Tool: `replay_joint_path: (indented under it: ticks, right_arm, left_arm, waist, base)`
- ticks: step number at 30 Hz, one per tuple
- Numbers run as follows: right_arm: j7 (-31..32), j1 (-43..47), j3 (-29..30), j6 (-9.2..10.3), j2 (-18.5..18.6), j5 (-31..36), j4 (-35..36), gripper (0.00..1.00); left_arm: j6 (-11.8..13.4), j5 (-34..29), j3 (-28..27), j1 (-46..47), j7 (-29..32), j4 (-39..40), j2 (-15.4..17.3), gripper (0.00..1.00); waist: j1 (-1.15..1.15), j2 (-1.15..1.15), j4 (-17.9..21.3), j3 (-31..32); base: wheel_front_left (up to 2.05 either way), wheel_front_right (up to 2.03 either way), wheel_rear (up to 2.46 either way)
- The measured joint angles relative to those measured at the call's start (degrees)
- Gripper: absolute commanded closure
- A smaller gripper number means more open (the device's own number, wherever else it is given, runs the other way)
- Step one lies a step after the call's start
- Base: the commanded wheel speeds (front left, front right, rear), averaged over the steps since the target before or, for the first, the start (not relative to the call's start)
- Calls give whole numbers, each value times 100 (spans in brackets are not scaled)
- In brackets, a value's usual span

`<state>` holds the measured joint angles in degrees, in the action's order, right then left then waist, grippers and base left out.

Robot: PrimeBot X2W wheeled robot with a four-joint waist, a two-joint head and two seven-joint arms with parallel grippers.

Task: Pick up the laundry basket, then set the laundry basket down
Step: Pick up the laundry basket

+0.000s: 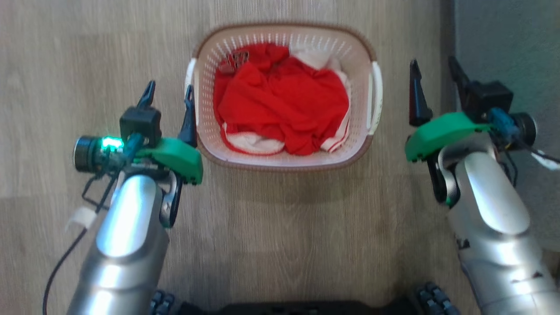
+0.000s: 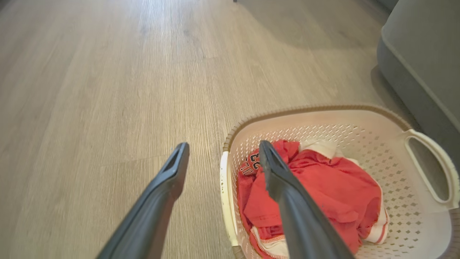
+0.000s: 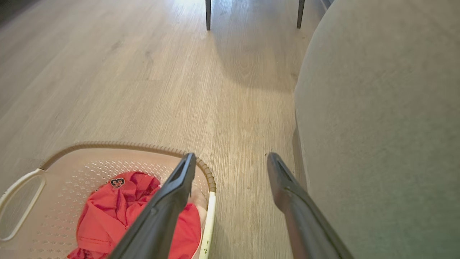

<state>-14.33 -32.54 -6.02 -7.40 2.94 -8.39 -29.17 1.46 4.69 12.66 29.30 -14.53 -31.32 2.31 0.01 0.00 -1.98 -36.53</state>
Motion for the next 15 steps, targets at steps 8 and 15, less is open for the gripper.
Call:
replay_joint_path:
  ticks: [8, 15]
  right_arm:
    - [-23, -644, -213, 0, 48, -87, -481, 0]
    - [-23, -901, -369, 0, 56, -254, -693, 0]
  left_arm:
    - [-43, 52, 14, 956, -14, -978, -54, 0]
    - [-41, 155, 138, 1405, -18, -1561, -63, 0]
  waist:
    - [0, 0, 8, -952]
    - [-1, 0, -5, -1462]
  base:
    - [0, 0, 0]
    - [0, 0, 0]
